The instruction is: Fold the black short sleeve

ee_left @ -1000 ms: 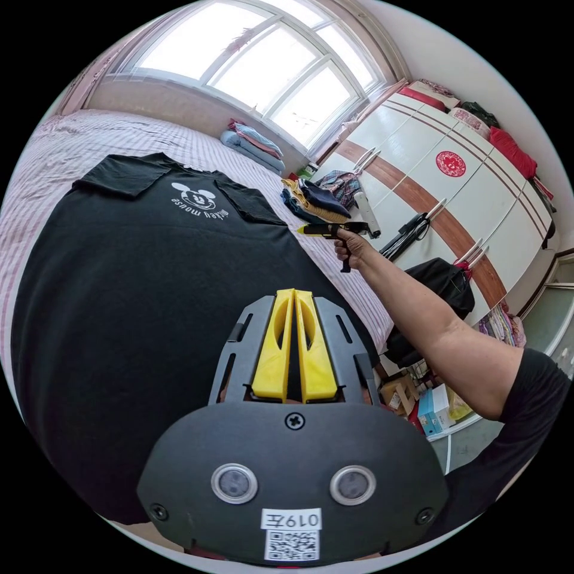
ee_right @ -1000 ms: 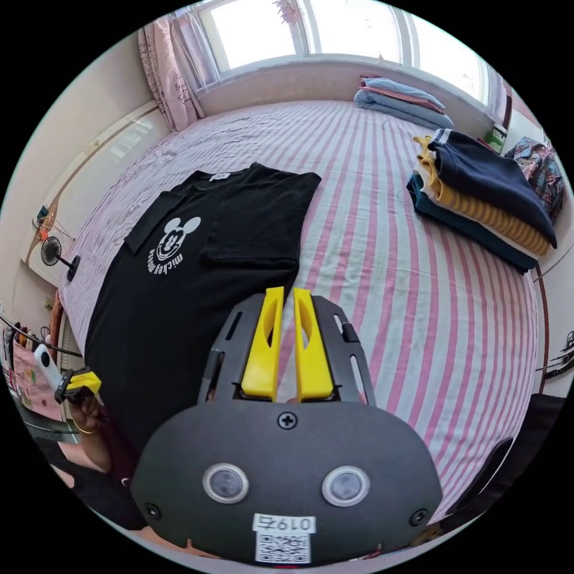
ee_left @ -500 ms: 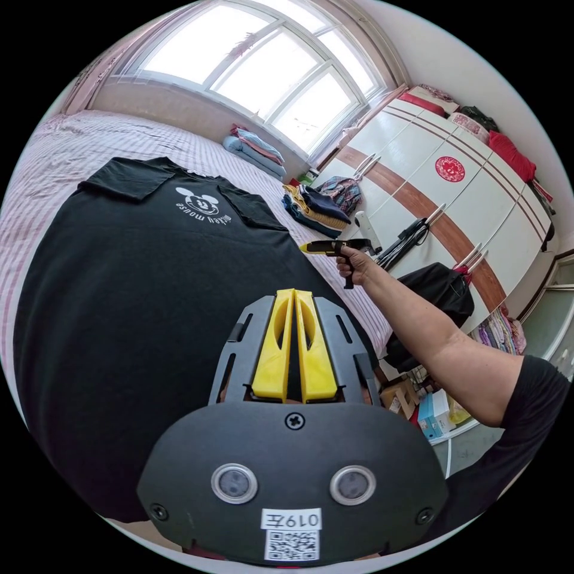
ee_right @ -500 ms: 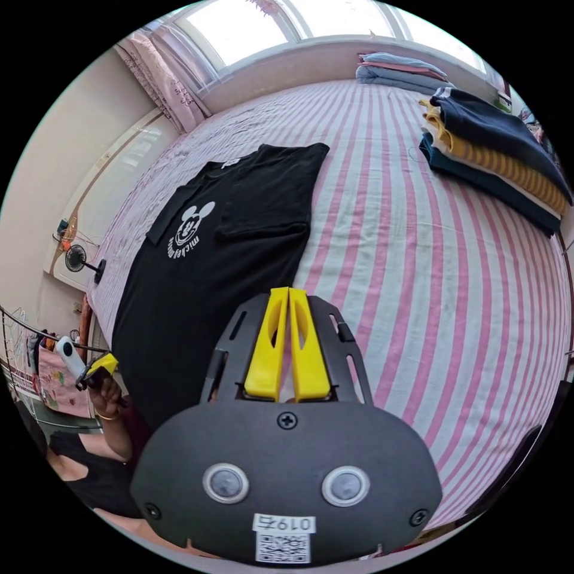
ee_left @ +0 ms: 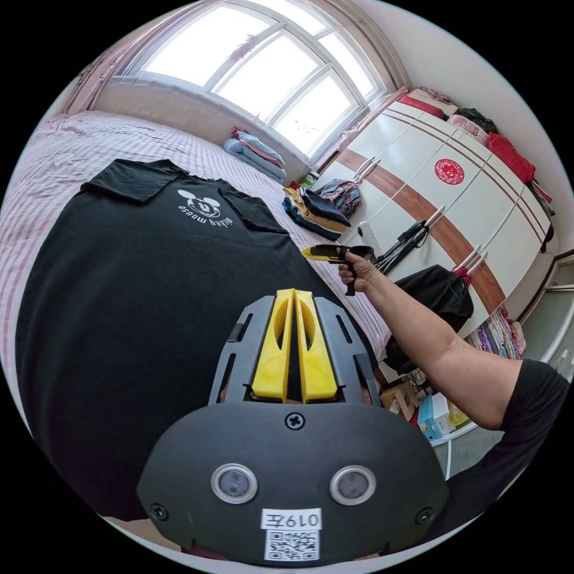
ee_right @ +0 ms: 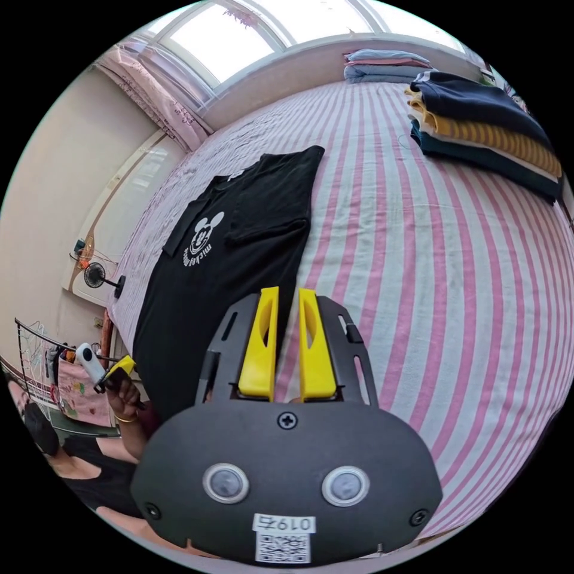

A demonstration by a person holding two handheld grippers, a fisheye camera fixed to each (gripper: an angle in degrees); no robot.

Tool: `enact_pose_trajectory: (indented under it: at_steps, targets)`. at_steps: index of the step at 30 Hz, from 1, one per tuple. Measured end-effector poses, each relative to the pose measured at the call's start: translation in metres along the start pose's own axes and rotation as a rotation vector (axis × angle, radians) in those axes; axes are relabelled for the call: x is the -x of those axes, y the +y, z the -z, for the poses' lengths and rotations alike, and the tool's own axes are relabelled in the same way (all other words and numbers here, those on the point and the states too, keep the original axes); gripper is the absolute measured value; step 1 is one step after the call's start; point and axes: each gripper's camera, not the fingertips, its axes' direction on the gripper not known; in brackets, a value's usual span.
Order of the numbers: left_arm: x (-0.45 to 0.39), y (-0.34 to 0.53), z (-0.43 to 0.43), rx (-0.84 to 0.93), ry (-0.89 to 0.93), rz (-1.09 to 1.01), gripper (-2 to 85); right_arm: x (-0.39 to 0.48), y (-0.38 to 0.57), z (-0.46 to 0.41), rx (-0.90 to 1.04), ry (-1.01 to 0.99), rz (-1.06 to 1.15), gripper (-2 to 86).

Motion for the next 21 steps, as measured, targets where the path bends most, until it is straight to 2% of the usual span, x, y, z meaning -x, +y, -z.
enact_pose_trajectory:
  at_steps: [10, 15, 21]
  targets:
    - [-0.001, 0.000, 0.003, -0.007, -0.001, 0.007, 1.1, -0.002, -0.001, 0.014, 0.007, 0.054, 0.018, -0.6]
    - [-0.003, 0.000, 0.004, -0.001, -0.006, 0.007, 1.1, -0.005, 0.001, 0.014, 0.016, 0.068, -0.009, -0.2]
    - [-0.004, 0.000, 0.006, 0.005, 0.002, 0.015, 1.2, -0.023, 0.014, 0.031, 0.011, -0.044, -0.039, 3.8]
